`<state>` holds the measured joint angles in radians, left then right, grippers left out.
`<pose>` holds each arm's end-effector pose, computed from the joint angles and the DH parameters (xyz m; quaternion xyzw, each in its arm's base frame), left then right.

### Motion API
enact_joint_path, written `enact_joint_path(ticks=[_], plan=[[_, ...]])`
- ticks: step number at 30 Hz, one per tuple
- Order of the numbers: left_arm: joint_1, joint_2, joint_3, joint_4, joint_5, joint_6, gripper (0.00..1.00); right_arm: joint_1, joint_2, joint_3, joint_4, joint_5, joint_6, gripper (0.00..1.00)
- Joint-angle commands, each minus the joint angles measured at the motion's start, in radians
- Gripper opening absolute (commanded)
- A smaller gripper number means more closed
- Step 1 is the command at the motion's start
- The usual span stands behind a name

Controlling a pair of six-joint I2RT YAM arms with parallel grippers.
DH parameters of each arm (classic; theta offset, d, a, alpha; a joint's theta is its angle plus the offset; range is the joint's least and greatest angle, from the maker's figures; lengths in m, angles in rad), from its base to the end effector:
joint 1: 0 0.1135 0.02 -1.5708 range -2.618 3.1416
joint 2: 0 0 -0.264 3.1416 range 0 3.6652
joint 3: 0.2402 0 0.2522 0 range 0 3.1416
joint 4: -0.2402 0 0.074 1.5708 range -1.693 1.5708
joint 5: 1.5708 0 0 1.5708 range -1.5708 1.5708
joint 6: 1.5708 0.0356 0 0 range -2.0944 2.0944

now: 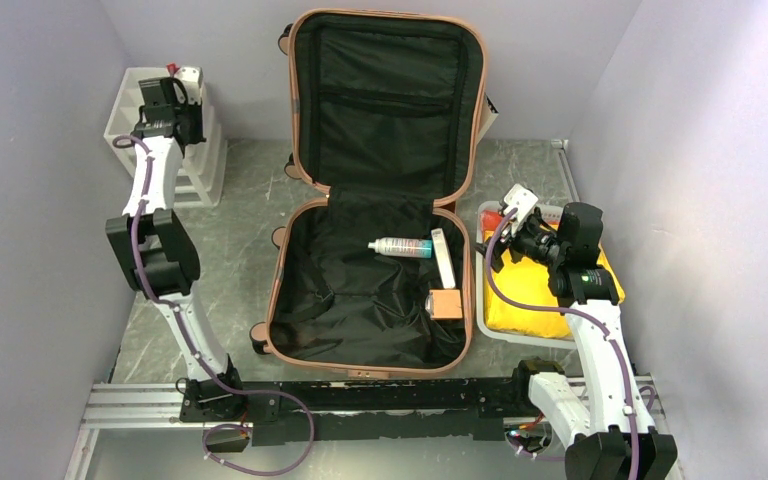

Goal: Open, take out, and arrange the luggage
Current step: Move the storage box to the center of the board.

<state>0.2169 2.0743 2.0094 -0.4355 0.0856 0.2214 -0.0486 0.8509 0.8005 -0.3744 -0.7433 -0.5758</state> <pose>0.4809 0.1029 0.3362 0.0238 0.8593 0.0748 0.5054 0.1859 0.0151 0.3183 -0.3941 0.7046 0.1352 0.5745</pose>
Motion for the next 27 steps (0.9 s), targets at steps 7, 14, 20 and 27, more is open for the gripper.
enact_joint_path(ticks=[7,14,20,27], plan=[[0.007,-0.331,-0.221,-0.109,-0.003,-0.047,0.05,0.006,-0.021,0.011,0.021,-0.057,0.006,0.91],[0.014,-0.517,-0.362,-0.133,0.074,-0.093,0.05,0.038,0.002,0.057,0.012,-0.197,0.091,0.92],[0.057,-0.663,-0.471,-0.125,0.165,-0.137,0.05,0.293,0.174,0.292,-0.056,-0.246,0.221,0.94],[0.157,-0.752,-0.552,-0.133,0.332,-0.170,0.05,0.570,0.497,0.550,0.315,-0.224,0.711,0.95]])
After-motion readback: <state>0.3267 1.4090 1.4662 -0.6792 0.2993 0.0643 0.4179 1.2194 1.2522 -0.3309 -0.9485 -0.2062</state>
